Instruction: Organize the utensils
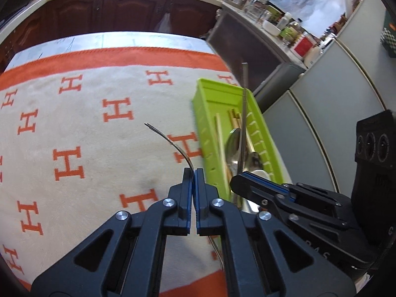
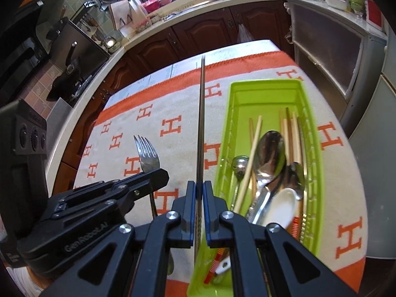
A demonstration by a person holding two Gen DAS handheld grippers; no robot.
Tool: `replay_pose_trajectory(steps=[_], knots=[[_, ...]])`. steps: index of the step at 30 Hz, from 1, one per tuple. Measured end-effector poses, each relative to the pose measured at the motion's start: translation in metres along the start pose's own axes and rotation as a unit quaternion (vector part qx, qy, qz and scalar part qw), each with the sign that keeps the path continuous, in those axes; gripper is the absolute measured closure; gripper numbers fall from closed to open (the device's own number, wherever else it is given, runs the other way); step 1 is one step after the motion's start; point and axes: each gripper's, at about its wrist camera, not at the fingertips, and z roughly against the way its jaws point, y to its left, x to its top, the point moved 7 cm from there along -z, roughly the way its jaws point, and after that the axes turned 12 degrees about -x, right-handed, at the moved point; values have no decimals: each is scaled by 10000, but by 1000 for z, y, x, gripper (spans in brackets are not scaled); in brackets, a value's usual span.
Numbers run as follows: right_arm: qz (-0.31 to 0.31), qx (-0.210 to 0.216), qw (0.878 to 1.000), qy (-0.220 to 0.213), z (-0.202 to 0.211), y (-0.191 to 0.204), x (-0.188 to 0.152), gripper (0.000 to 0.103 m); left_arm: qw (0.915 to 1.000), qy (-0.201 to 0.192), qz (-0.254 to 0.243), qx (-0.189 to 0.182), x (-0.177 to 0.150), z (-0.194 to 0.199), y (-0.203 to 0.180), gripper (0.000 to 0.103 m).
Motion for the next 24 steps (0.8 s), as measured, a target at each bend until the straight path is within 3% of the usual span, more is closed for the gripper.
replay_pose_trajectory(steps=[10,24], knots=[[-307,29,9991,-281,40,-38,-2,97,9987,213,-417,-177,1,2,-66,103],[-59,12,9988,-490,87,-60,-6,98,9969,464,-585,-232,-7,-7,-92,103]])
